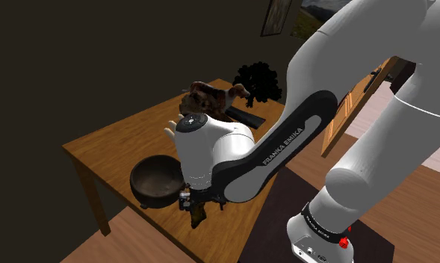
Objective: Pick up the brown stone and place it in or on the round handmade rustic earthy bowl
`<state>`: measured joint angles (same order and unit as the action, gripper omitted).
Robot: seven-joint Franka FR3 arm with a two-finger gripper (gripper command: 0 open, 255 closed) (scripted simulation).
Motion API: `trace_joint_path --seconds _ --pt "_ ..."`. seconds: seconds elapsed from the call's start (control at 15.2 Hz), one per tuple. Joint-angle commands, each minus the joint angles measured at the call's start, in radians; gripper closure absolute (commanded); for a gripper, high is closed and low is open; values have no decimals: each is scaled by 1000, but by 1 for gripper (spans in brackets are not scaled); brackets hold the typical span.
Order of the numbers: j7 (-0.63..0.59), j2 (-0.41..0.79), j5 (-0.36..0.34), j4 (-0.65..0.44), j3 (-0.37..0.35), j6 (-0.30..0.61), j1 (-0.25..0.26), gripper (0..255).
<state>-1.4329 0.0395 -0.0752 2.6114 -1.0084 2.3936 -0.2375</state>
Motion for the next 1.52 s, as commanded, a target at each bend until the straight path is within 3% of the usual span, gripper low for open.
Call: trace_joint_path --seconds 0.0,0.33,0.4,0.99,1.25,1.32,1.39,1.45 --pt "-7 11 -10 12 4 2 -1 0" --pt "-7 11 -10 12 3 2 -1 0" --pt "-7 10 -9 12 3 2 -1 255" --pt "-7 11 -10 12 3 2 -1 255" --pt "95 -98 126 7 -12 -59 3 255" --pt "65 -67 85 3 -9 -45 0 255" --pt "65 -67 85 3 -9 -45 0 0" --pt "197 -158 170 61 3 24 6 0"
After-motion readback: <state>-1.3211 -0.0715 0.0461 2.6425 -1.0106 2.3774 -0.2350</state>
